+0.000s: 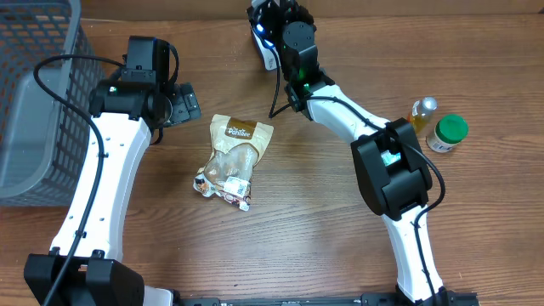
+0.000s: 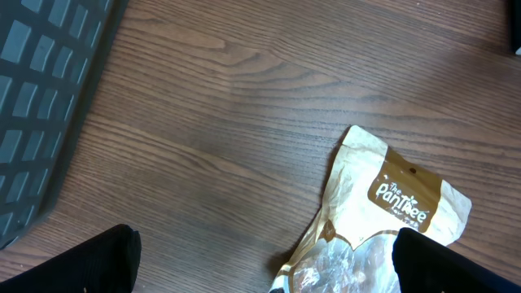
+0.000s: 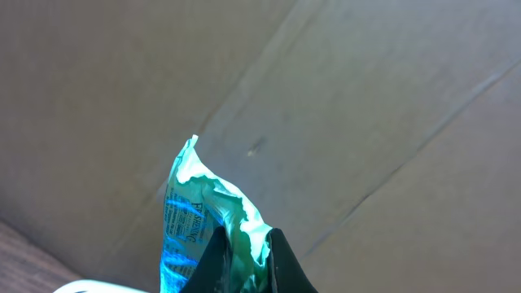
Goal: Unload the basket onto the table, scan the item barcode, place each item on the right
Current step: 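Hold the wet-wipe pack in front of the white scanner, then carry the wet-wipe pack right and set it down on the table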
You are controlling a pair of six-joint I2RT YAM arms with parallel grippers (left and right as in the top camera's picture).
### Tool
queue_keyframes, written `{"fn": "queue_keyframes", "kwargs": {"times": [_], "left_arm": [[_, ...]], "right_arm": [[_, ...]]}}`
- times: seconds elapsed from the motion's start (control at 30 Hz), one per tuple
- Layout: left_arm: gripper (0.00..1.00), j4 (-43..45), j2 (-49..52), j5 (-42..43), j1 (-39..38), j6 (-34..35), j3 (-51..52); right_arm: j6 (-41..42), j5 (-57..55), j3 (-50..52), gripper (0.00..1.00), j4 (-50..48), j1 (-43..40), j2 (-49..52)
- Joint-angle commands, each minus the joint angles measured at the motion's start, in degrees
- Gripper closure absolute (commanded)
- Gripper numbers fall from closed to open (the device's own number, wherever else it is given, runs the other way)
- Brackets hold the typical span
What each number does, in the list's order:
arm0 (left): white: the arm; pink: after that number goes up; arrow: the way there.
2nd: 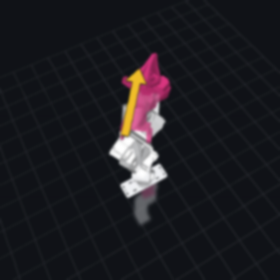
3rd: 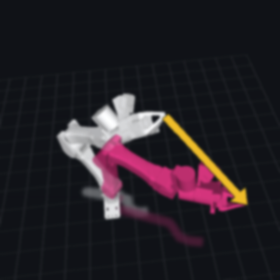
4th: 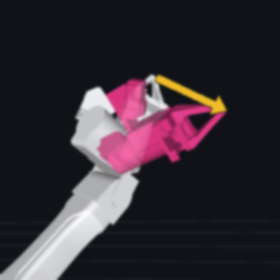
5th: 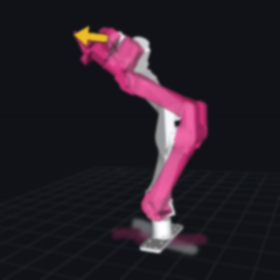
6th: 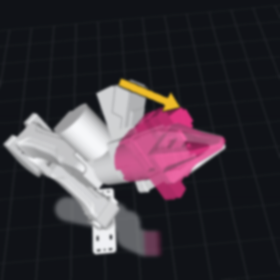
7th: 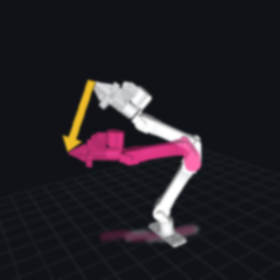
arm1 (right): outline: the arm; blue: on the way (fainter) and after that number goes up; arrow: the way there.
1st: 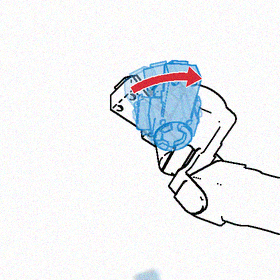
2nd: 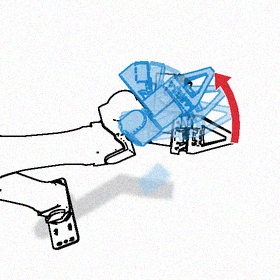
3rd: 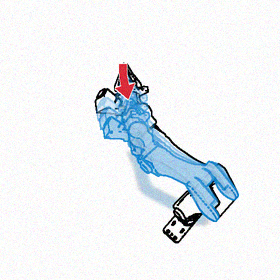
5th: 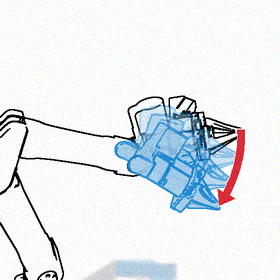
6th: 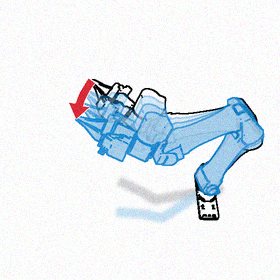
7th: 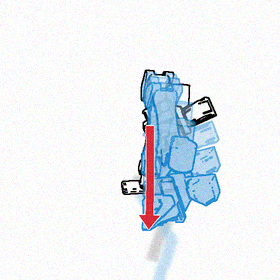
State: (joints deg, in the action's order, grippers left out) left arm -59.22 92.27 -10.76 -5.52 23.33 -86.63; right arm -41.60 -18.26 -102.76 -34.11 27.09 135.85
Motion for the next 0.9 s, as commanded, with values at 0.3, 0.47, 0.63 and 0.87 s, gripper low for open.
{"fn": "queue_keyframes", "kwargs": {"times": [0.3, 0.47, 0.63, 0.87], "left_arm": [[0.0, -0.1, -0.1, -0.2, -0.2, -1.5, -0.6], [0.0, -0.1, -0.1, -0.2, -0.2, -1.5, -0.6], [0.0, -0.1, -0.1, -0.2, -0.2, -1.5, -0.6], [0.0, -0.1, -0.1, -0.2, -0.2, -1.5, -0.6]], "right_arm": [[9.9, -3.9, -2.3, 0.97, 0.1, 0.4, 1.5], [10.4, -6.3, -3.0, 0.97, 2.1, 0.5, -2.1], [17.9, -5.4, -3.0, 0.97, 19.7, 0.2, -13.0], [34.5, -3.9, -3.0, 0.96, 53.0, -2.2, -22.9]]}}
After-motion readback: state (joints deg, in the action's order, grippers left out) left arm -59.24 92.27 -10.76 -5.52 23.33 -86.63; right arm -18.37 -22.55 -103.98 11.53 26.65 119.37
